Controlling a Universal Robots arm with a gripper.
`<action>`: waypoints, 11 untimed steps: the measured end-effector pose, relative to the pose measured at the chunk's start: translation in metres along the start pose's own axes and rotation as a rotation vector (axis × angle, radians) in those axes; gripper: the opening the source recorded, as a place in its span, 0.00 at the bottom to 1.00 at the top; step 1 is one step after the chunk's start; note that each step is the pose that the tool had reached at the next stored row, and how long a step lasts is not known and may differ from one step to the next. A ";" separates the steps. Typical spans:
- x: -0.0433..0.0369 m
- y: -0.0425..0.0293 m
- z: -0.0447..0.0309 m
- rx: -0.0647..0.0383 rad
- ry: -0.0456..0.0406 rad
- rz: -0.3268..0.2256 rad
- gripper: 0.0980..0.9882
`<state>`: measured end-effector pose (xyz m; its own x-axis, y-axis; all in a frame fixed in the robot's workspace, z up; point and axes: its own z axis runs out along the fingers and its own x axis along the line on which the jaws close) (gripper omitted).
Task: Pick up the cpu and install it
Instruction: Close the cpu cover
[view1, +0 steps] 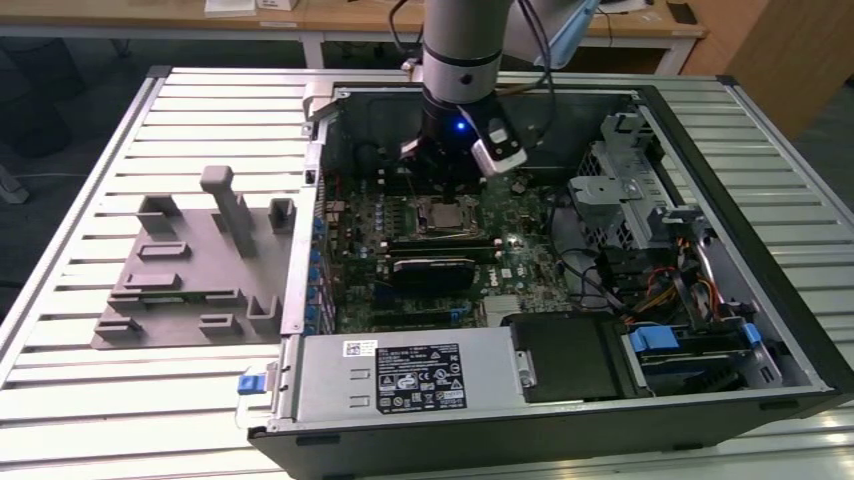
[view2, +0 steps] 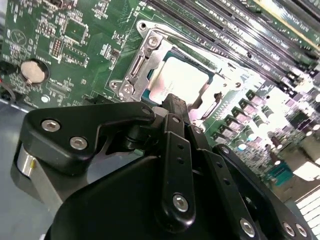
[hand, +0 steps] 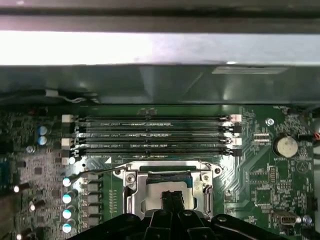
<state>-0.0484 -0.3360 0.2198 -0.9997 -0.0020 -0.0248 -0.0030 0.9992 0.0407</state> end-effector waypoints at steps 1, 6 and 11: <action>0.0001 0.0000 0.0000 0.001 0.0006 -0.013 0.01; 0.0004 0.0000 0.0002 0.003 0.0033 -0.079 0.01; 0.0005 0.0000 0.0005 0.003 0.0058 -0.141 0.01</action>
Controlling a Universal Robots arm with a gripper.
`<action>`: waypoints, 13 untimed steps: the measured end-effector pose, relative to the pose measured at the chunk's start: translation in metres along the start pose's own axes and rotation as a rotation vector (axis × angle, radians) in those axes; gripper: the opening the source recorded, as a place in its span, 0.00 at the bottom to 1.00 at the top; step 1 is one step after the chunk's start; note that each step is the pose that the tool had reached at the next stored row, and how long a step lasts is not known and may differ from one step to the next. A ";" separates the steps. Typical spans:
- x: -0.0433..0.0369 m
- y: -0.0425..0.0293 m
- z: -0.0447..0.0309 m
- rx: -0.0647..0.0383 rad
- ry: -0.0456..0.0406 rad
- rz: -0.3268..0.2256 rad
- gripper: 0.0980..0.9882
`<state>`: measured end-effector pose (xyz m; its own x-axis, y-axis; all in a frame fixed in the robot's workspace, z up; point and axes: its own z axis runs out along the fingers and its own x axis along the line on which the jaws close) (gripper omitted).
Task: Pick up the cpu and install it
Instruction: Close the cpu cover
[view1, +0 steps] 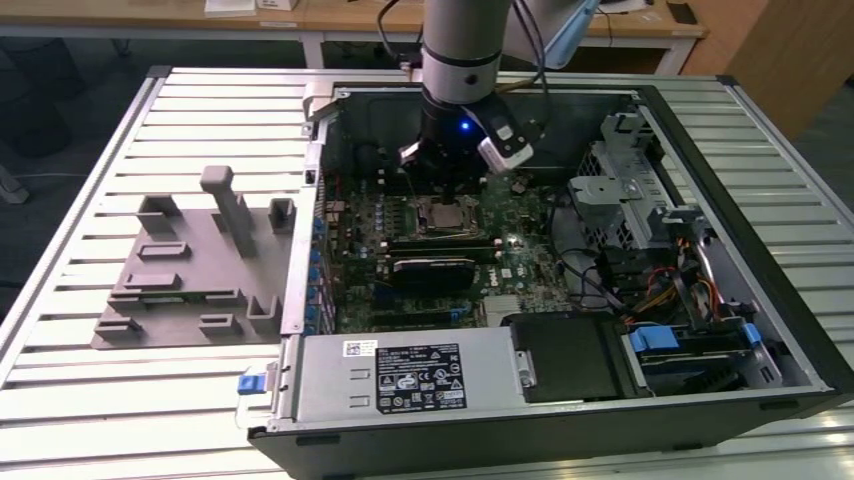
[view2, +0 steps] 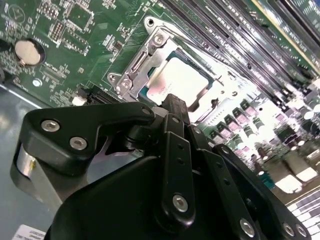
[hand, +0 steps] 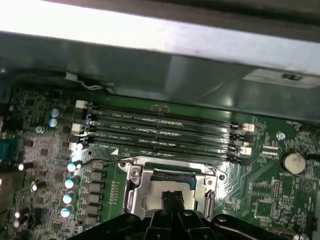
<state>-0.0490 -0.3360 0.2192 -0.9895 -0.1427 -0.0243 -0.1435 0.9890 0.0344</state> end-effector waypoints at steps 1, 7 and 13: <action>0.0000 0.0000 0.0002 0.000 0.0005 -0.016 0.01; 0.0001 0.0000 0.0005 -0.001 0.0012 -0.036 0.01; 0.0005 -0.0001 0.0038 0.001 -0.0008 0.023 0.01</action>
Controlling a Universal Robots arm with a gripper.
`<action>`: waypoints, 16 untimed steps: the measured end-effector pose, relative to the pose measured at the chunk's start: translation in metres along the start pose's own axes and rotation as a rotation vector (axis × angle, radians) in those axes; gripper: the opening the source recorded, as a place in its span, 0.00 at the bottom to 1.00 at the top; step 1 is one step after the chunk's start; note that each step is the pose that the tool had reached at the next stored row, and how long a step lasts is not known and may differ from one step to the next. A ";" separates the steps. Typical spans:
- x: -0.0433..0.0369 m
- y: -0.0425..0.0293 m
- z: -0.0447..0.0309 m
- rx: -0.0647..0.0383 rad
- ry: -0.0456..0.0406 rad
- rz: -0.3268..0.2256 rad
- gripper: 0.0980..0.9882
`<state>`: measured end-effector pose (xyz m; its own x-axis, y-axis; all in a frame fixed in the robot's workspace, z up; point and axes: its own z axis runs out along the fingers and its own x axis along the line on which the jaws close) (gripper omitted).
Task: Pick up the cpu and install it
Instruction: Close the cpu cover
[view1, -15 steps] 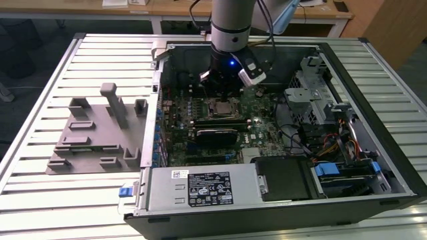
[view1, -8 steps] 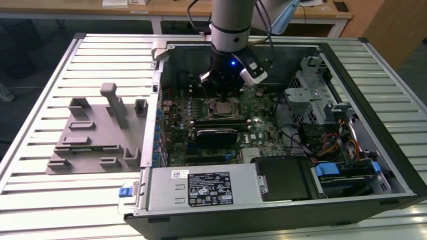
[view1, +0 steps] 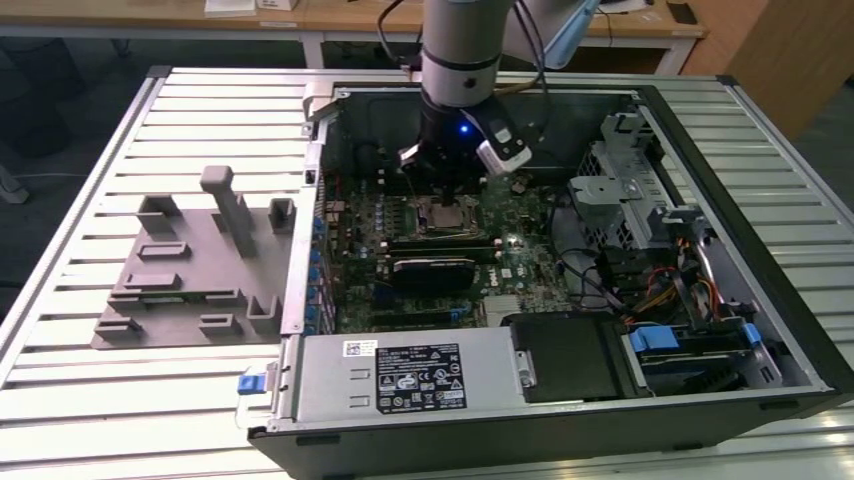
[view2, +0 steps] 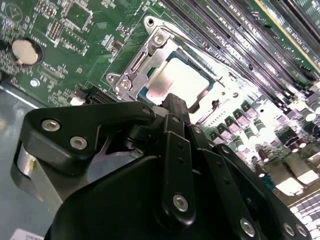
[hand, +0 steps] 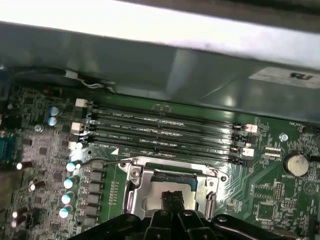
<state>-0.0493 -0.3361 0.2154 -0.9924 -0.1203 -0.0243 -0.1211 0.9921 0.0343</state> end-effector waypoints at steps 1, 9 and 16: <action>0.0000 0.0000 0.0007 0.000 -0.0004 0.011 0.01; 0.0092 0.0002 0.0041 0.001 -0.0019 0.035 0.01; 0.0182 0.0012 0.0062 0.001 -0.0020 0.037 0.01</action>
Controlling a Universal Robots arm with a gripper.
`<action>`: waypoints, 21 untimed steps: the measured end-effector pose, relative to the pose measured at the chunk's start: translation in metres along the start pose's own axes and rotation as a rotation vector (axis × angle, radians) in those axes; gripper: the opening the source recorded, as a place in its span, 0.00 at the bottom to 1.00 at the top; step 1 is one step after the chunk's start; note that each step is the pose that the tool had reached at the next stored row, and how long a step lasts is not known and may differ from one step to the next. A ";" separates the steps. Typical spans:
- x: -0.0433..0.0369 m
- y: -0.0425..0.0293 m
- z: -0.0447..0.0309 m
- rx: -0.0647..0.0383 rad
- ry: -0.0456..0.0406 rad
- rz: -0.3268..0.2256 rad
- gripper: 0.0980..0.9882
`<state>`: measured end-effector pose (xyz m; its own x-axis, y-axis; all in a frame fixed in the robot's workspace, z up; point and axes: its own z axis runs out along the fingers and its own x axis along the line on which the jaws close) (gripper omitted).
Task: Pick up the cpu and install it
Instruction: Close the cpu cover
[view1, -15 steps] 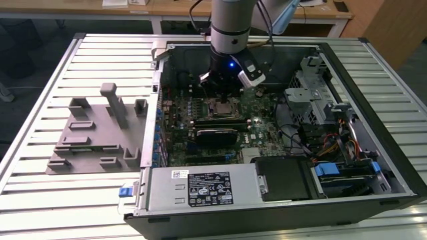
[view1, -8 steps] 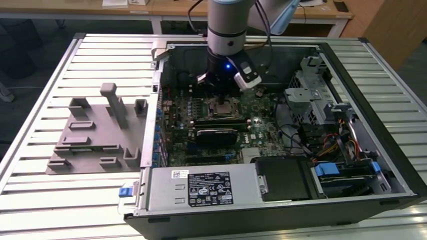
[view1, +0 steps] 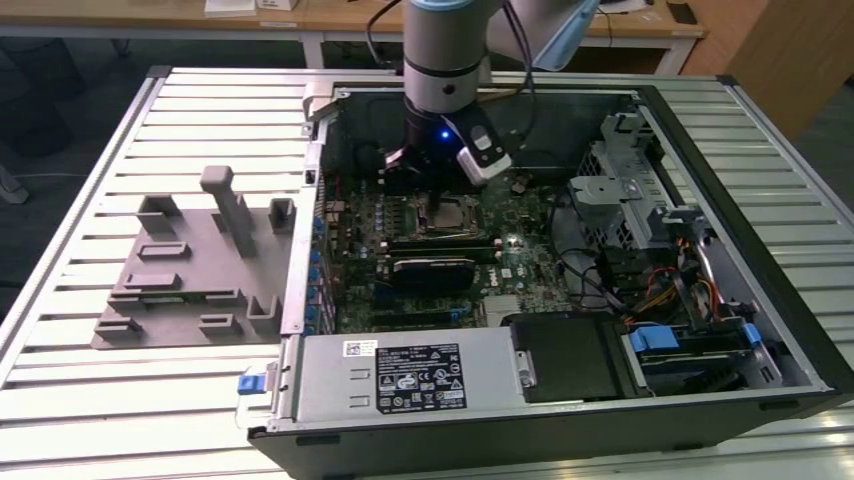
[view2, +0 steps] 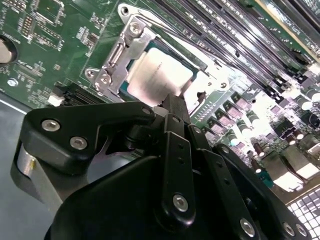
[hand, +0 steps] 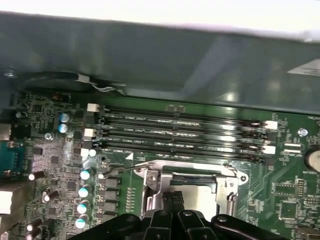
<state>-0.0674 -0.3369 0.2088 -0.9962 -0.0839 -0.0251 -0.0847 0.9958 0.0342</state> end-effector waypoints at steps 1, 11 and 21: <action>0.0011 0.0001 0.0003 0.000 0.0000 0.000 0.01; 0.0102 0.0007 0.0046 0.000 0.0000 0.000 0.01; 0.0139 0.0009 0.0078 0.000 0.0000 0.000 0.01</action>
<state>-0.0812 -0.3369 0.2006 -0.9962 -0.0839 -0.0251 -0.0847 0.9958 0.0342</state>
